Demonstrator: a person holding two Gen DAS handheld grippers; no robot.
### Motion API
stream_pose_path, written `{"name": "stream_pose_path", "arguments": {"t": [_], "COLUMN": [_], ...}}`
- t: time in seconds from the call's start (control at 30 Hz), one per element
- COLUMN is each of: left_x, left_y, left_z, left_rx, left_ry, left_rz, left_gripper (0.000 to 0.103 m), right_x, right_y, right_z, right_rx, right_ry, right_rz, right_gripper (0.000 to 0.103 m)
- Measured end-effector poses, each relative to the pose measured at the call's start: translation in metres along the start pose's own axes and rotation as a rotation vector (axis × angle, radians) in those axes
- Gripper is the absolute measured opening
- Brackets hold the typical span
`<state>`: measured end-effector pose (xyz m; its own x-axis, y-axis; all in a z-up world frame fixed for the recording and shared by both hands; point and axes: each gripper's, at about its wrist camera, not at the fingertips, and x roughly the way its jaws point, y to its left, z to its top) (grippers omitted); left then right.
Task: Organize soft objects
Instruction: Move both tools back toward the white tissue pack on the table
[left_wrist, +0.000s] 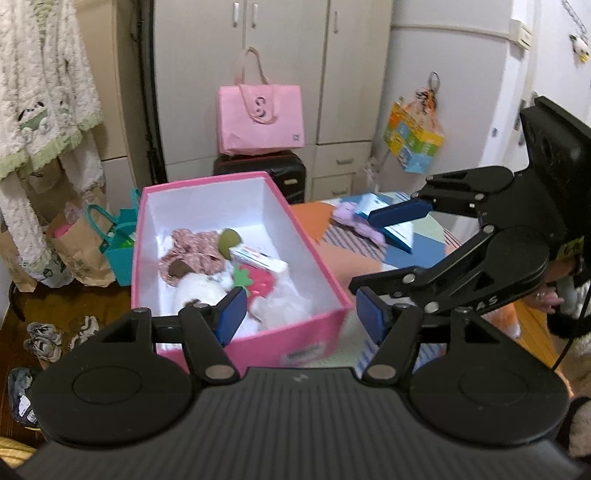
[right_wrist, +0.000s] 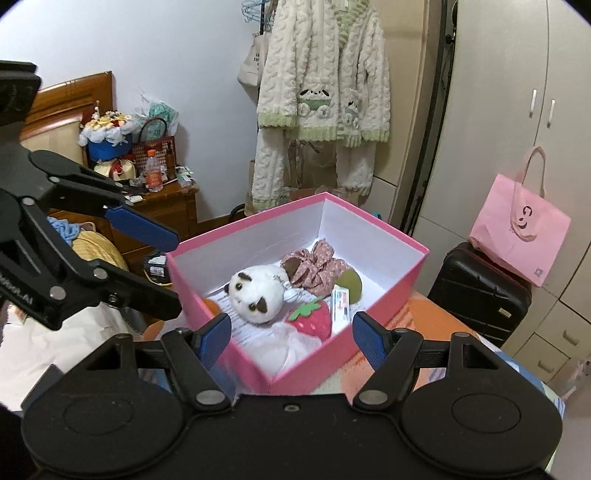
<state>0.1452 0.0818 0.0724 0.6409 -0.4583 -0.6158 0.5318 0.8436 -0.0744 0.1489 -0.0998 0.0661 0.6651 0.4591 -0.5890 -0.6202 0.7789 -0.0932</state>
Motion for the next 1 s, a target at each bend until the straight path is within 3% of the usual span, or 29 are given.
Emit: {"name": "stream_pose_path", "arguments": {"t": [0.43,0.7,1.0], "left_x": [-0.005,0.032,0.074], "left_y": [-0.067,-0.109,-0.143], "left_z": [-0.009,-0.002,0.011], "left_rx": [0.087,0.153,0.224], "left_ry": [0.085,0.164,0.073], "left_rz": [-0.088,-0.137,-0.107], "left_gripper": [0.069,0.069,0.069], "right_x": [-0.076,-0.094,-0.097], "right_y": [-0.012,-0.047,-0.087], "right_z": [-0.056,-0.117,-0.157], "right_rx": [0.037,0.218,0.32], "right_ry": [-0.065,-0.089,-0.122], "right_rz": [-0.016,-0.107,-0.146], "right_gripper": [0.078,0.078,0.078]}}
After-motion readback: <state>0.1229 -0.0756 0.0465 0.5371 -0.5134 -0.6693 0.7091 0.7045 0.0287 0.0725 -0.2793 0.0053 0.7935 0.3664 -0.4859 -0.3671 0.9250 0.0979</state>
